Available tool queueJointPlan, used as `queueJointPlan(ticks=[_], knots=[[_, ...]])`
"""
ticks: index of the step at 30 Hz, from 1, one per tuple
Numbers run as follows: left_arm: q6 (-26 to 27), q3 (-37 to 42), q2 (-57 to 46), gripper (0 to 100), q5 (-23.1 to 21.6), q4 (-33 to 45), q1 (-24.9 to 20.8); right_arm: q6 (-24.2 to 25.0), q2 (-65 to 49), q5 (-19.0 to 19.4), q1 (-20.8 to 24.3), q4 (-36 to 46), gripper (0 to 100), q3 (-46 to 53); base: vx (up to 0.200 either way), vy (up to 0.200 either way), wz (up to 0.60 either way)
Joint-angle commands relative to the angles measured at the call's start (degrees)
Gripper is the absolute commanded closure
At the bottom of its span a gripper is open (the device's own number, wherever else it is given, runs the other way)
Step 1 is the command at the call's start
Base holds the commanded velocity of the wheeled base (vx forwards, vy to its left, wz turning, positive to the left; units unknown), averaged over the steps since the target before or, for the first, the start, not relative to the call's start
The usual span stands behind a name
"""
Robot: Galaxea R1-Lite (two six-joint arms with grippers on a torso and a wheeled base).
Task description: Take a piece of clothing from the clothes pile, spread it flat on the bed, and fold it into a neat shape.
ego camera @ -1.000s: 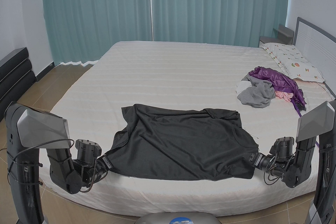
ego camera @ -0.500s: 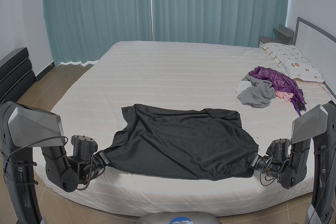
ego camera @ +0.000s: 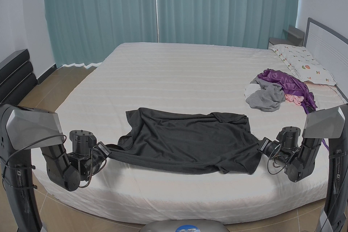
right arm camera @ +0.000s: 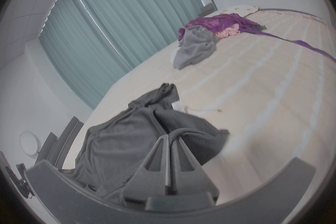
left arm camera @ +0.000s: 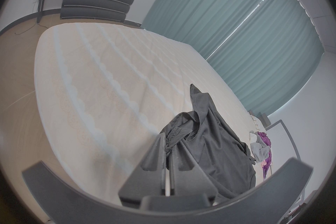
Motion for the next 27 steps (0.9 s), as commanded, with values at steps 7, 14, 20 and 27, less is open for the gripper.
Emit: queueJointPlan(ticks=[7, 14, 20, 27], knots=[[-1.3, -2.0, 1.9, 100, -0.3, -0.1, 1.0, -0.2, 3.8, -6.5, 0.3, 12.6, 100, -21.4, 0.000, 0.000, 0.00], [-1.3, -1.9, 2.5, 100, -0.3, -0.1, 0.9, -0.3, 8.3, -7.7, 0.6, 15.7, 100, -29.6, 0.000, 0.000, 0.00], [-1.3, -1.7, 2.7, 100, -0.3, -0.1, 0.7, -0.5, 10.8, -7.0, 0.6, 17.2, 0, -31.9, 0.000, 0.000, 0.00], [-1.2, -1.6, 2.8, 100, -0.3, -0.1, 0.6, -0.3, 4.5, -2.6, 0.2, 13.8, 0, -24.6, 0.000, 0.000, 0.00]])
